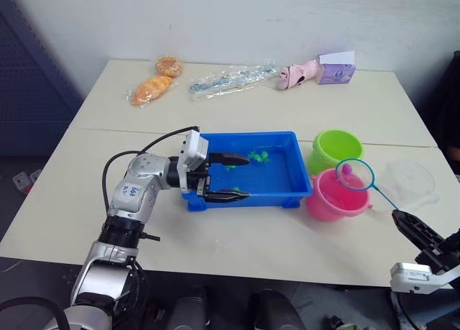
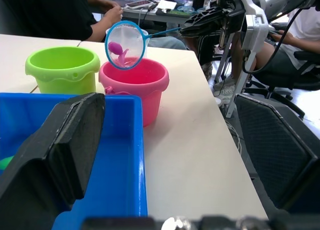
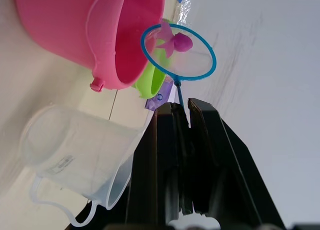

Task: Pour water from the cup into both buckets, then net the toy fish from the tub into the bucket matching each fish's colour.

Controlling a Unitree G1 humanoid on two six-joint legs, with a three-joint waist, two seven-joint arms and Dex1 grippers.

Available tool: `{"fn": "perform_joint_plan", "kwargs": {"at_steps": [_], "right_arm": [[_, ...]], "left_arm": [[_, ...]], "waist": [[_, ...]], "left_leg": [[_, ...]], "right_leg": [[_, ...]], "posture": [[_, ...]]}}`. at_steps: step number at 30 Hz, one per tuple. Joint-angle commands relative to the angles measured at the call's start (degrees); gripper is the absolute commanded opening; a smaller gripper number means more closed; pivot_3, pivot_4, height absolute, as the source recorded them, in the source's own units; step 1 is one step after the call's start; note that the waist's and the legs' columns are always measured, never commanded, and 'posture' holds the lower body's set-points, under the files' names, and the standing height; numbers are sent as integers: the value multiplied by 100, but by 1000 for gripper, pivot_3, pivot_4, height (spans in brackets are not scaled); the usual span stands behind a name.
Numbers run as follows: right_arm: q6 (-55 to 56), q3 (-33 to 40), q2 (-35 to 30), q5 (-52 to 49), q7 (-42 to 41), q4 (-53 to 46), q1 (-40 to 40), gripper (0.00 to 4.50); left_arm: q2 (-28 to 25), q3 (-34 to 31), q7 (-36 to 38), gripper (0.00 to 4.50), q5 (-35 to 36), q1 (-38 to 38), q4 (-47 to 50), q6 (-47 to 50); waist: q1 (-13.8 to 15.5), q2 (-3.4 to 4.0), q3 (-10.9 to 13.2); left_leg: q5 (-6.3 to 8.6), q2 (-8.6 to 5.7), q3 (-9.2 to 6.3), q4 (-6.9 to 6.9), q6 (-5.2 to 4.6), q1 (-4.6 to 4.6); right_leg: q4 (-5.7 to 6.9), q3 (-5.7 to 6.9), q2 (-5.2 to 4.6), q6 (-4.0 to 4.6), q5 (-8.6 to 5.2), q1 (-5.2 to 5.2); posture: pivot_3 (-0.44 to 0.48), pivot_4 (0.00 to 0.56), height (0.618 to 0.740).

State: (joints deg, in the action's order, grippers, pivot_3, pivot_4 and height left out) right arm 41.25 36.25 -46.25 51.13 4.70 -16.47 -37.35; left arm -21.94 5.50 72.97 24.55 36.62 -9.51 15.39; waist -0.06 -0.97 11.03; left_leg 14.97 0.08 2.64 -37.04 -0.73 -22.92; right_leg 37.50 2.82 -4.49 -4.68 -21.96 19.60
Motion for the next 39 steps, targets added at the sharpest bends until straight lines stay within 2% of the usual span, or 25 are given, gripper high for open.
{"fn": "perform_joint_plan", "kwargs": {"at_steps": [1, 3, 13, 16, 19, 22, 26, 29, 39], "right_arm": [[-26, 138, 133, -155, 0, -228, -77, 0], [-320, 383, 245, -136, 39, -203, 44, 0], [-218, 211, 248, -251, -189, -280, -3, 0], [-340, 437, 327, -238, -162, -259, 0, 0], [-66, 318, 182, -314, -232, -252, -67, 0], [-289, 531, 350, -245, -139, -224, -60, 0], [20, 219, 321, -216, -137, -206, -173, 0], [-258, 435, 466, -85, 16, -120, -103, 0], [-82, 193, 231, -38, -15, -35, -46, 0]], "left_arm": [[-18, -13, 93, 4442, 116, 8, 223, -62], [11, -73, 29, 4442, 123, 14, 184, -91], [43, -42, 46, 4442, 97, 46, 115, -130], [53, -55, 42, 4442, 92, 59, 99, -136], [58, -51, 49, 4442, 89, 61, 94, -136], [63, -67, 21, 4442, 93, 60, 101, -135], [51, -49, 30, 4442, 87, 25, 118, -124], [50, -69, 6, 4442, 101, 15, 144, -117], [101, -52, 6, 4442, 110, 25, 128, -173]], "waist": [[-2, 0, 0], [-3, 0, 0], [-3, 1, -1], [-5, 2, -1], [-4, 1, -1], [-1, 2, -1], [-2, 2, -1], [-3, 1, -1], [-4, 2, -1]], "left_leg": [[0, 0, 0, 0, 0, 0], [0, 1, 0, 0, 0, 0], [0, 0, 1, 0, 0, 1], [0, 1, 1, 0, 0, 1], [0, 1, 1, 0, 0, 1], [0, 1, 1, 0, 0, 1], [0, 1, 1, 0, 0, 1], [0, 1, 1, 1, 0, 1], [0, 1, 3, 1, 1, 2]], "right_leg": [[0, 0, 0, 0, 0, 0], [0, 0, 0, 0, 0, 0], [0, -1, 0, 0, 0, 0], [0, -1, 0, 0, 0, 0], [0, -1, 0, 0, 0, 0], [0, -1, 0, 0, 0, 0], [0, -1, 0, 0, 0, 0], [0, -1, 0, 0, 0, 0], [0, -3, 0, 0, 0, 0]], "posture": [[0, 150, 740], [0, 150, 740], [0, 150, 740], [0, 150, 740], [0, 150, 740], [0, 150, 740], [0, 150, 740], [0, 150, 740], [0, 150, 740]]}}
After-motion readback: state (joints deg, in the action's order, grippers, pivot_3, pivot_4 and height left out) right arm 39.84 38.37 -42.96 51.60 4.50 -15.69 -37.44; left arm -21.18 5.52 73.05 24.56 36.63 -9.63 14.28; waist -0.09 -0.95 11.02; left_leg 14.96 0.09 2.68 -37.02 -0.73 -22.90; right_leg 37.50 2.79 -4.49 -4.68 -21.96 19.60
